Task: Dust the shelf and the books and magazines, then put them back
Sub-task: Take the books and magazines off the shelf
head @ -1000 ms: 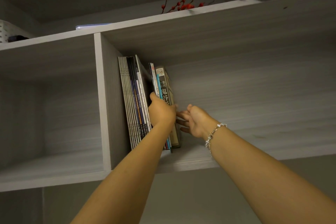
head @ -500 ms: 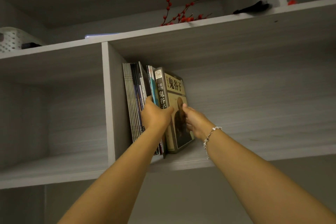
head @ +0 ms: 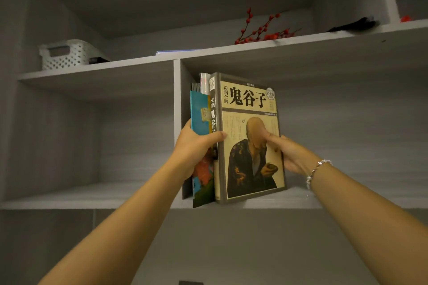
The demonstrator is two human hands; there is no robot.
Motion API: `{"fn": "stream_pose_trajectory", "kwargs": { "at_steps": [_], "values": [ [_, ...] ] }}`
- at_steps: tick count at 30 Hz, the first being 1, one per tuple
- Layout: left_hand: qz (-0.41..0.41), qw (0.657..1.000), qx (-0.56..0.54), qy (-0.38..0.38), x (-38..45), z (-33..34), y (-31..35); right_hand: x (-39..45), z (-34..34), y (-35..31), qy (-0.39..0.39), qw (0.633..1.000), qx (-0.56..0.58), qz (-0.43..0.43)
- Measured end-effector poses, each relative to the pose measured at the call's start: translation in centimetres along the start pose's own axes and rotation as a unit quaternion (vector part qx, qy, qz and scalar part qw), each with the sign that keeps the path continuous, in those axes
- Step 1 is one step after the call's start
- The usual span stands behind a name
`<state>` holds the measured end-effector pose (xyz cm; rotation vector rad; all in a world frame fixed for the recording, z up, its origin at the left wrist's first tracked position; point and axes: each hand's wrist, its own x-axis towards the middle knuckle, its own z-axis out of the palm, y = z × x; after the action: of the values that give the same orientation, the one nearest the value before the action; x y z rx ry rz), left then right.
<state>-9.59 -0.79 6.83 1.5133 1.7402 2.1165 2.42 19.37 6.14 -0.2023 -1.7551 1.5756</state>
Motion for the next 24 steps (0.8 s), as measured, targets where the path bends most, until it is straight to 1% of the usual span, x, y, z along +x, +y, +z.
{"fn": "stream_pose_trajectory", "kwargs": {
  "at_steps": [6, 10, 14, 20, 24],
  "values": [
    [0.022, 1.000, -0.012, -0.007, -0.2, -0.1, 0.0, -0.6, 0.9, -0.2, 0.013, 1.000, 0.013, -0.008],
    [-0.005, 0.999, 0.006, -0.032, -0.8, -0.7, 0.7, -0.9, 2.1, -0.3, 0.014, 1.000, 0.010, -0.014],
    [-0.004, 1.000, -0.005, 0.004, -2.1, -1.7, 1.3, -2.0, 3.5, -0.9, 0.021, 0.999, 0.011, -0.038],
    [0.001, 1.000, -0.029, 0.011, -6.9, -4.1, 3.0, -7.1, 5.3, -2.8, -0.005, 0.997, -0.025, -0.077],
    [-0.009, 0.998, -0.056, 0.016, -11.8, -4.6, 6.2, -12.5, 6.2, -4.3, 0.010, 0.993, -0.046, -0.109]
  ]
}}
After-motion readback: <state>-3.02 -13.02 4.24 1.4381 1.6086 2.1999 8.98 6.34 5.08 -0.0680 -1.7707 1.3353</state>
